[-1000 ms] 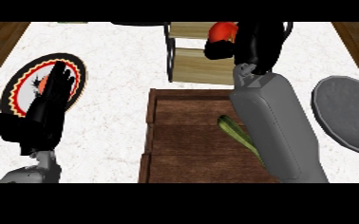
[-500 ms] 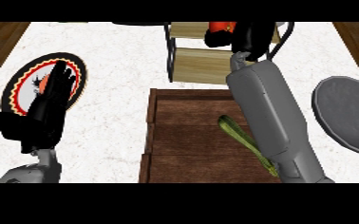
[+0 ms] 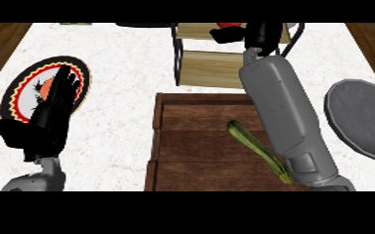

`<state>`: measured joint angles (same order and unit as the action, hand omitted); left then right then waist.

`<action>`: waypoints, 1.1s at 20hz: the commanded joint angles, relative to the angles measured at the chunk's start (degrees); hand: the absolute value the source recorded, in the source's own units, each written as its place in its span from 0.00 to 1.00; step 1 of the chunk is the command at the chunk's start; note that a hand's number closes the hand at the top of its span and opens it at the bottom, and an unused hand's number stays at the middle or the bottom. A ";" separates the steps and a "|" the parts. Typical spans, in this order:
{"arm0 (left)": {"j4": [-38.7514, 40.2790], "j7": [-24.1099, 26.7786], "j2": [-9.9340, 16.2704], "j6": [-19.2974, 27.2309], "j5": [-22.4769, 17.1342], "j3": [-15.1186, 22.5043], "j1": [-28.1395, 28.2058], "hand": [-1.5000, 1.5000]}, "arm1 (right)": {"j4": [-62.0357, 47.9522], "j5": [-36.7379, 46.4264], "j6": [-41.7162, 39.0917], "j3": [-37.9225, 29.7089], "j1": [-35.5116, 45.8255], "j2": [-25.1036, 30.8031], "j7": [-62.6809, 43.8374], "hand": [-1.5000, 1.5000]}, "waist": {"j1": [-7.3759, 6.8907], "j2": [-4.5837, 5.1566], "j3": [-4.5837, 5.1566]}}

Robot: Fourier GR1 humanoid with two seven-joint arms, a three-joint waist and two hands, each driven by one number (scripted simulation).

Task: Pick the tomato from the tray and place it in the tiered shelf

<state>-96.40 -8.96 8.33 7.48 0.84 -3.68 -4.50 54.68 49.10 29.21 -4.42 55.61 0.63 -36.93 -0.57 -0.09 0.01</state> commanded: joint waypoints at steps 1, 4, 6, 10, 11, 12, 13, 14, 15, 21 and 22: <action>-0.51 -4.05 0.78 -0.10 -0.54 -0.84 -3.90 0.50 | -0.93 -4.02 -0.90 -2.08 2.59 1.40 3.99 0.00 | 0.08 0.19 -0.02; 1.11 0.25 0.87 -1.63 -1.84 -1.99 -1.02 0.50 | 4.22 -5.84 2.35 -2.09 -0.76 0.83 7.99 0.00 | 0.31 0.12 -0.01; -2.98 -1.25 -0.55 -0.07 0.86 0.74 2.57 0.50 | 4.44 -6.83 3.76 -3.48 0.64 0.69 6.93 0.00 | 0.03 0.07 -0.02; 1.60 0.80 -0.47 0.41 0.95 -0.88 -0.76 0.50 | 12.94 -3.92 4.16 -2.45 -1.35 1.45 0.07 0.00 | 0.79 -0.08 0.01; -0.52 -0.17 0.27 -0.48 -0.48 -1.75 0.81 0.50 | 16.14 -5.14 0.22 -4.43 -0.67 5.53 -2.22 0.00 | 1.07 -0.28 0.00; 0.43 -0.98 0.57 -0.91 -0.65 -1.70 -1.37 0.50 | 15.90 -2.82 1.89 -4.08 -0.41 4.78 -4.92 0.00 | 0.96 -0.16 0.01; -1.36 -1.16 -0.61 0.22 0.15 -0.78 0.41 0.50 | 18.61 -4.04 0.28 -5.21 -2.33 5.90 -6.43 0.00 | 1.09 -0.27 0.00; 0.81 -0.56 -1.65 1.44 1.34 -0.18 -0.67 0.50 | 21.93 -2.85 2.21 -4.26 -6.41 5.46 -5.26 0.00 | 1.45 -0.24 0.00; 2.01 1.25 0.95 -1.42 -1.88 -3.55 -0.51 0.50 | 24.83 -4.72 -1.96 -5.84 -7.97 7.91 -7.63 0.00 | 1.86 -0.36 0.02; -0.77 -1.44 -0.09 0.23 0.15 -1.82 0.25 0.50 | 45.11 -10.15 -11.02 -9.26 -21.46 13.05 -13.03 0.00 | 2.08 -0.38 -0.03; -0.27 0.07 0.21 0.23 -0.12 -2.83 0.77 0.50 | 50.28 -10.93 -12.17 -9.00 -25.02 12.62 -14.00 0.00 | 2.33 -0.46 -0.02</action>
<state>-96.63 -8.96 8.21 7.58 0.93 -5.64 -3.52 92.75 41.23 21.38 -12.06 39.69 11.46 -48.31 1.49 -0.54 0.01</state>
